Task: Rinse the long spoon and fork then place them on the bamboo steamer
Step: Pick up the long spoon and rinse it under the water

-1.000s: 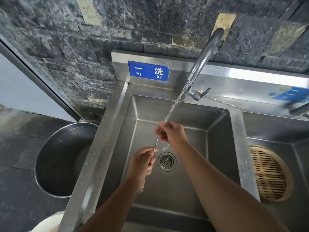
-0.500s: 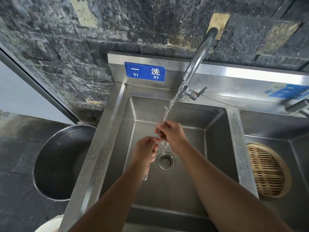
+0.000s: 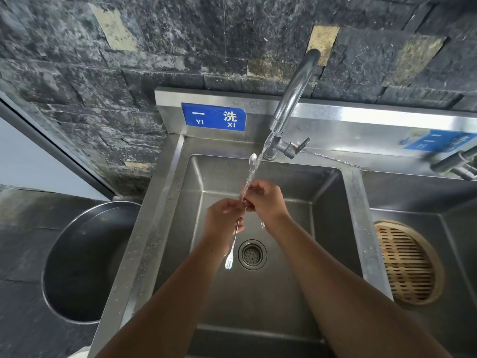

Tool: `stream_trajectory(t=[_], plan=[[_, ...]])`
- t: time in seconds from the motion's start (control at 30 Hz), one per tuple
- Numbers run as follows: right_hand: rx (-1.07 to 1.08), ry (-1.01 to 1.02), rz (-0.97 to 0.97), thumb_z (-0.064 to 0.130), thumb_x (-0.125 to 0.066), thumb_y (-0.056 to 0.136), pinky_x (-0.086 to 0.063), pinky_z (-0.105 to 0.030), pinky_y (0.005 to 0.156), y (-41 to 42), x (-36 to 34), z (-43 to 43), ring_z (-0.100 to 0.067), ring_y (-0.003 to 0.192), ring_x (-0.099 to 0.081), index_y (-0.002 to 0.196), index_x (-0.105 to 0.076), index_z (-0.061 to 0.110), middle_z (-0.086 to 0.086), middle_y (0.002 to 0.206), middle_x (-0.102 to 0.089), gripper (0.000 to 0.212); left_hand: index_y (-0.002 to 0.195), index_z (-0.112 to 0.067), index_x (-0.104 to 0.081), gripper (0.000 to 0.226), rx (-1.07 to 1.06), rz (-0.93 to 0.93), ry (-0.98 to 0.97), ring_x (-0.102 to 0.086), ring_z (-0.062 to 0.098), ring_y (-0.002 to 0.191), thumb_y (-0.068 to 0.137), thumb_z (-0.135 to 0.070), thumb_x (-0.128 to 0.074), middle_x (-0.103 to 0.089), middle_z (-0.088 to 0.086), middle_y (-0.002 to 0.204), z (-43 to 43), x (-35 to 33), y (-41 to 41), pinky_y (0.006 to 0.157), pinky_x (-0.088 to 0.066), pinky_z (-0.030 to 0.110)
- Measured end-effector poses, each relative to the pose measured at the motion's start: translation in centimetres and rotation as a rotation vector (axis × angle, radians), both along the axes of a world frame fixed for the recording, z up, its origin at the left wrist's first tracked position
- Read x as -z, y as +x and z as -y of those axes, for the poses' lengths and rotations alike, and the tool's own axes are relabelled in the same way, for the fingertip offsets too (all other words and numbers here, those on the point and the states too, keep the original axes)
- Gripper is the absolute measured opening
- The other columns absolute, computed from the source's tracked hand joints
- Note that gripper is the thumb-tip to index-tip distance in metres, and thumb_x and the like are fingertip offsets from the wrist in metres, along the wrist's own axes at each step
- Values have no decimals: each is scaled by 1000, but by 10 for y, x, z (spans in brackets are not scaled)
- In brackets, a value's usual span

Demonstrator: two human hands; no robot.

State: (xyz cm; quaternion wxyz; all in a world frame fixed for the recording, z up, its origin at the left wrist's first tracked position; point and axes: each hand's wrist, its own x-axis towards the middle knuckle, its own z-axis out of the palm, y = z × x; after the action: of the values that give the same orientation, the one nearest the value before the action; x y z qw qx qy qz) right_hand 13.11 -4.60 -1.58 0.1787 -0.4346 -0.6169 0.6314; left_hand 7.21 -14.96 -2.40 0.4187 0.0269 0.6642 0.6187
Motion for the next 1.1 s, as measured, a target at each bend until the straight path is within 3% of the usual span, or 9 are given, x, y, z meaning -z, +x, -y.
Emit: stream_trajectory(t=[0.17,0.37,0.57,0.7,0.83,0.9,1.0,1.1], plan=[[-12,-35,-24,-4,-64,89,-54,-21,53,2,3,3,-6,48,-61,88,-66,3,-13,73,-69,8,89,1,-71,8,91,-180,-47,-53,15,50,88,2,-63,-61,14,69,10,1,4,45,-43,22],[-17,6,3,-6,-64,86,-53,-25,54,1,1,6,-17,56,-62,79,-64,9,-11,70,-69,17,80,-9,-69,15,193,-272,-77,-57,21,54,87,2,-64,-63,14,68,14,0,-5,56,-52,31],[-56,150,126,7,-72,82,-62,-41,70,-1,4,4,-20,65,-66,76,-68,17,-4,71,-69,12,78,-6,-69,8,229,-354,-123,-58,18,49,86,-5,-66,-64,-1,54,7,6,-12,53,-53,31],[-76,187,175,14,-74,82,-62,-48,73,2,8,5,-24,66,-68,74,-69,20,-5,72,-71,12,68,-8,-65,20,253,-411,-162,-58,22,47,87,-14,-66,-61,6,52,3,10,-10,54,-56,40],[-58,164,188,10,-72,79,-61,-51,73,4,8,5,-27,67,-71,75,-70,19,-8,74,-74,10,68,-9,-65,20,298,-545,-231,-61,21,43,87,-16,-60,-63,4,50,-1,11,-8,54,-57,42],[-59,160,189,11,-72,79,-60,-50,76,4,7,4,-32,74,-73,80,-72,13,-11,77,-75,2,69,-11,-64,20,326,-616,-268,-66,20,48,86,-17,-56,-64,3,52,-3,9,-8,58,-59,43],[-58,195,204,12,-73,78,-60,-48,77,3,5,3,-33,78,-72,80,-71,14,-9,76,-74,3,72,-7,-62,19,365,-647,-282,-70,32,66,88,-12,-53,-68,12,65,-7,8,-13,66,-59,51],[-54,211,205,12,-73,79,-60,-48,78,4,7,2,-33,79,-72,80,-70,17,-10,78,-74,6,69,-7,-60,19,391,-618,-267,-70,36,66,87,-10,-54,-68,16,66,-10,8,-16,66,-60,52]])
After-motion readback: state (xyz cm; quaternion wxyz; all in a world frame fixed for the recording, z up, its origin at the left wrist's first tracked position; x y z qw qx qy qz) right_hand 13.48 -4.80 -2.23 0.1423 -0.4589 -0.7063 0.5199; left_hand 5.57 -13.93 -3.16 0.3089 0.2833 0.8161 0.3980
